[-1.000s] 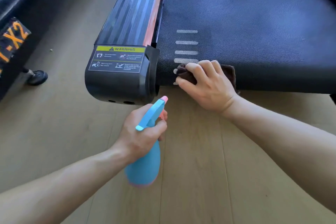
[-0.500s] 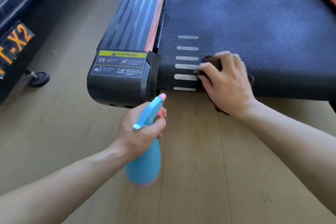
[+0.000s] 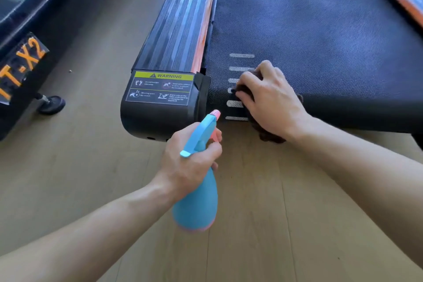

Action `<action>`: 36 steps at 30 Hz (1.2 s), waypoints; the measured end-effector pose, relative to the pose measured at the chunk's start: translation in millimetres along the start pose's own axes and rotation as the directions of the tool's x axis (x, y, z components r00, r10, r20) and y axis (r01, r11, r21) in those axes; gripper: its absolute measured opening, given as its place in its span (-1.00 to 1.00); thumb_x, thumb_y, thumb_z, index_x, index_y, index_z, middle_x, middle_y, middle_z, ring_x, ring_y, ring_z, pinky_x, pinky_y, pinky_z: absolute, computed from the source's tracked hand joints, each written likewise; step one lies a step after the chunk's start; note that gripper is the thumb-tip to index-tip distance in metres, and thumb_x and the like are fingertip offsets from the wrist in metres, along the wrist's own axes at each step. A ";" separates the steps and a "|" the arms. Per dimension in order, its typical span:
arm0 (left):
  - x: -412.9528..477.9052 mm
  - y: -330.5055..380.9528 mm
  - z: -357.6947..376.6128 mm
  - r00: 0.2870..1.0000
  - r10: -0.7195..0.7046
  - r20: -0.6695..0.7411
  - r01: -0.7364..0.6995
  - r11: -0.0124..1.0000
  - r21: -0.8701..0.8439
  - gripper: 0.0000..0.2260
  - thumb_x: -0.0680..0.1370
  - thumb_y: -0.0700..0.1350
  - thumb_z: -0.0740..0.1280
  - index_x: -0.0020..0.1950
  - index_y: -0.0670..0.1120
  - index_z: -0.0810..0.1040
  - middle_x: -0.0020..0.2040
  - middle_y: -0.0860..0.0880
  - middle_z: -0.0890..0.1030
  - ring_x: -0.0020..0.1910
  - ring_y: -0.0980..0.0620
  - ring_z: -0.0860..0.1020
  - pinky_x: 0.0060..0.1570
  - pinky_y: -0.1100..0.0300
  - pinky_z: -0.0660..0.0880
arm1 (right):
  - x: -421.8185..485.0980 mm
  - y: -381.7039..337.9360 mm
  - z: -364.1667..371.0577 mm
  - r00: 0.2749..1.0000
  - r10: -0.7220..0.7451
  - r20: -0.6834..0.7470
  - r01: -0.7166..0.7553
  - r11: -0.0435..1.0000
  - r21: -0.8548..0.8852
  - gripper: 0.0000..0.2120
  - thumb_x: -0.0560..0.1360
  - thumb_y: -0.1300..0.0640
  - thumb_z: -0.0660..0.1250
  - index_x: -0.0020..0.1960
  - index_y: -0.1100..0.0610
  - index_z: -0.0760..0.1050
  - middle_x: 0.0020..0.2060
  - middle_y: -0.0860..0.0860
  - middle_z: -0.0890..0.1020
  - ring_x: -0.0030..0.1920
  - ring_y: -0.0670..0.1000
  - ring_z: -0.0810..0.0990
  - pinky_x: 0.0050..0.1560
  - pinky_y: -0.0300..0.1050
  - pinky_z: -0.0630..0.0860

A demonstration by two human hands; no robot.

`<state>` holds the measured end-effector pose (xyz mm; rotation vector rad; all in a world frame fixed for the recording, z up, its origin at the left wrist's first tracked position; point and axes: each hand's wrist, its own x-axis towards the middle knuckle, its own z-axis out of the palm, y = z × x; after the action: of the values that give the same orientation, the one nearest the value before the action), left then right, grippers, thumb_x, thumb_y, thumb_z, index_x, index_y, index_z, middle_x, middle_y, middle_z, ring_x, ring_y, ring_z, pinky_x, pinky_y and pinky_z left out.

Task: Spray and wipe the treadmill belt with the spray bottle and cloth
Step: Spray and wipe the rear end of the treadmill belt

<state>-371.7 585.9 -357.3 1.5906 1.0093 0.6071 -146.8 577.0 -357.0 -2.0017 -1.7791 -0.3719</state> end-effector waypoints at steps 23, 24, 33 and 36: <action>-24.5 -8.3 15.8 0.986 -0.155 -0.064 0.161 0.982 0.103 -0.87 0.37 -0.03 0.35 -0.15 -0.03 0.62 0.02 0.13 0.70 -0.21 0.01 0.71 -0.05 -0.21 0.69 | -130.2 -17.9 -17.3 0.994 0.102 -0.032 -0.090 0.962 0.258 -0.79 0.59 0.00 0.32 0.11 0.10 0.61 0.03 0.11 0.45 -0.01 0.20 0.50 -0.01 0.03 0.54; -24.6 -5.5 16.7 0.983 -0.167 -0.077 0.174 0.979 0.102 -0.83 0.36 -0.01 0.35 -0.12 -0.03 0.62 0.00 0.11 0.70 -0.26 0.02 0.71 -0.02 -0.19 0.69 | -129.2 -20.2 -16.6 0.993 0.115 -0.032 -0.102 0.956 0.277 -0.79 0.59 0.00 0.32 0.11 0.10 0.61 0.03 0.11 0.45 -0.01 0.19 0.51 0.00 0.03 0.55; -31.7 -1.8 15.3 0.966 -0.211 -0.146 0.235 0.956 0.173 -0.83 0.43 0.01 0.36 -0.08 -0.05 0.61 -0.12 0.01 0.69 -0.35 0.07 0.70 0.04 -0.12 0.68 | -109.3 -26.5 -13.8 0.982 0.170 -0.079 -0.130 0.923 0.363 -0.80 0.58 0.02 0.32 0.14 0.09 0.56 0.08 0.07 0.43 0.06 0.14 0.50 0.10 0.00 0.51; -37.3 -2.5 11.8 0.976 -0.183 -0.114 0.200 0.966 0.166 -0.80 0.37 0.03 0.34 -0.09 -0.02 0.63 -0.16 0.01 0.68 -0.35 0.05 0.68 -0.02 -0.15 0.68 | -85.2 -25.6 -7.5 0.974 0.150 -0.170 -0.090 0.943 0.320 -0.79 0.59 0.04 0.33 0.15 0.13 0.58 0.08 0.15 0.45 0.06 0.19 0.50 0.14 0.02 0.49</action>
<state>-381.7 548.0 -358.3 1.6042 1.3044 0.4762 -183.3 501.3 -387.2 -1.7763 -1.4847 -0.2211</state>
